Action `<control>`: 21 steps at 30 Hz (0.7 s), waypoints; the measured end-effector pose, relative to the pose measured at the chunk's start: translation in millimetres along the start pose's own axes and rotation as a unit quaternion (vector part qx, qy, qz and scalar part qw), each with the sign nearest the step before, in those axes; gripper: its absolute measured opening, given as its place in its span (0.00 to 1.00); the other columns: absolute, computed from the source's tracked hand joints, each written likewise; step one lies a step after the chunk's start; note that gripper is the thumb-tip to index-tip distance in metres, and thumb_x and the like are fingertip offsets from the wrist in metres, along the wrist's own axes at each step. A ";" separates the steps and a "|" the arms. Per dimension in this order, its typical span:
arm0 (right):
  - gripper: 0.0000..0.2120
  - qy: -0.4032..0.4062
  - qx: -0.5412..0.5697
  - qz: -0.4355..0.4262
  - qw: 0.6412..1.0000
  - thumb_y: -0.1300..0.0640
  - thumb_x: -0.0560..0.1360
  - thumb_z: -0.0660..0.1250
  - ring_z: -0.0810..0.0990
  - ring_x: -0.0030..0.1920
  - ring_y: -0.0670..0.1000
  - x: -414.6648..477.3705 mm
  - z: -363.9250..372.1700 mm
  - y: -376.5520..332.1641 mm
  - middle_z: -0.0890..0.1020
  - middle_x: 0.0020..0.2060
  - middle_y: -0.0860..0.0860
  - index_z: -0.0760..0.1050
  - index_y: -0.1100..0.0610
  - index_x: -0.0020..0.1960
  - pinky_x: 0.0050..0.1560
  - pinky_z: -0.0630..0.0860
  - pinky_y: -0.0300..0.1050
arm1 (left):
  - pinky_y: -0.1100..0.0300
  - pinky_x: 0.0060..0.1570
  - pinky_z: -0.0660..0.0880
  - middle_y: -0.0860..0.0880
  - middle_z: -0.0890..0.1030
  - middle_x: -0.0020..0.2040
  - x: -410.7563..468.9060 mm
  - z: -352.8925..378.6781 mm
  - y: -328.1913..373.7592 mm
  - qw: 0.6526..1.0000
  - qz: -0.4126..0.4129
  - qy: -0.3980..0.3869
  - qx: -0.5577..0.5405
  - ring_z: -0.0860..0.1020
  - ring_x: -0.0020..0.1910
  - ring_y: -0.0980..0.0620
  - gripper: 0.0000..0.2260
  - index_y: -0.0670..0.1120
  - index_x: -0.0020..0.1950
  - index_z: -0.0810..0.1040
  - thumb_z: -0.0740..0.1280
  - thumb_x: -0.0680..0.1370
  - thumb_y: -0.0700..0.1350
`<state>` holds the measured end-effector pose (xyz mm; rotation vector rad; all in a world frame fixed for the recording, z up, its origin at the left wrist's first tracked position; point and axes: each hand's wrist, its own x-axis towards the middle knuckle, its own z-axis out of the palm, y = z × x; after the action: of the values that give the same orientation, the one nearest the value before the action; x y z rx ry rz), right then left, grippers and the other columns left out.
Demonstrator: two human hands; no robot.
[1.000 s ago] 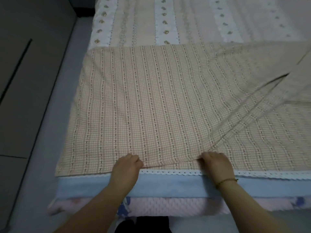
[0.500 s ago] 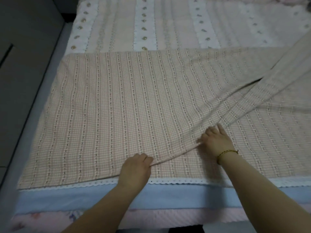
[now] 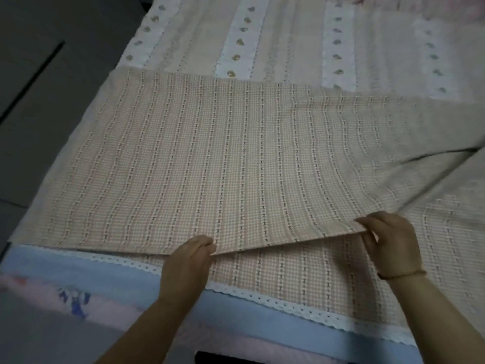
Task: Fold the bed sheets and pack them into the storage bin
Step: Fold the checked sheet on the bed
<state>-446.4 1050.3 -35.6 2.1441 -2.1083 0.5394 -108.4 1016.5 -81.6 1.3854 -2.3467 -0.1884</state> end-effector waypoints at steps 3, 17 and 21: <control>0.17 0.018 -0.001 0.020 1.000 0.60 0.66 0.56 0.80 0.28 0.61 -37.8 -16.9 -16.2 0.81 0.31 0.63 0.81 0.69 0.36 0.33 0.76 0.50 | 0.59 0.51 0.68 0.43 0.84 0.42 -10.8 -1.7 -5.4 0.999 0.021 0.036 -0.020 0.77 0.48 0.49 0.13 0.39 0.39 0.82 0.58 0.70 0.40; 0.15 0.052 0.019 0.048 0.997 0.64 0.66 0.57 0.69 0.38 0.50 -129.8 27.2 -34.8 0.81 0.31 0.60 0.81 0.69 0.35 0.39 0.67 0.41 | 0.57 0.49 0.67 0.43 0.84 0.39 -54.3 30.2 -16.5 0.996 0.083 -0.010 0.033 0.83 0.34 0.47 0.18 0.40 0.37 0.84 0.55 0.73 0.43; 0.06 -0.028 0.001 0.061 0.998 0.69 0.55 0.66 0.76 0.31 0.54 -147.5 47.3 -34.2 0.80 0.27 0.57 0.80 0.64 0.31 0.27 0.73 0.38 | 0.56 0.50 0.66 0.41 0.84 0.41 -59.2 32.4 -9.9 0.996 0.074 -0.037 0.041 0.83 0.38 0.45 0.19 0.39 0.38 0.84 0.55 0.76 0.44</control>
<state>-402.1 1177.8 -118.9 2.0652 -2.2812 0.4972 -88.6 1059.7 -130.4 1.2548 -2.5310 -0.1038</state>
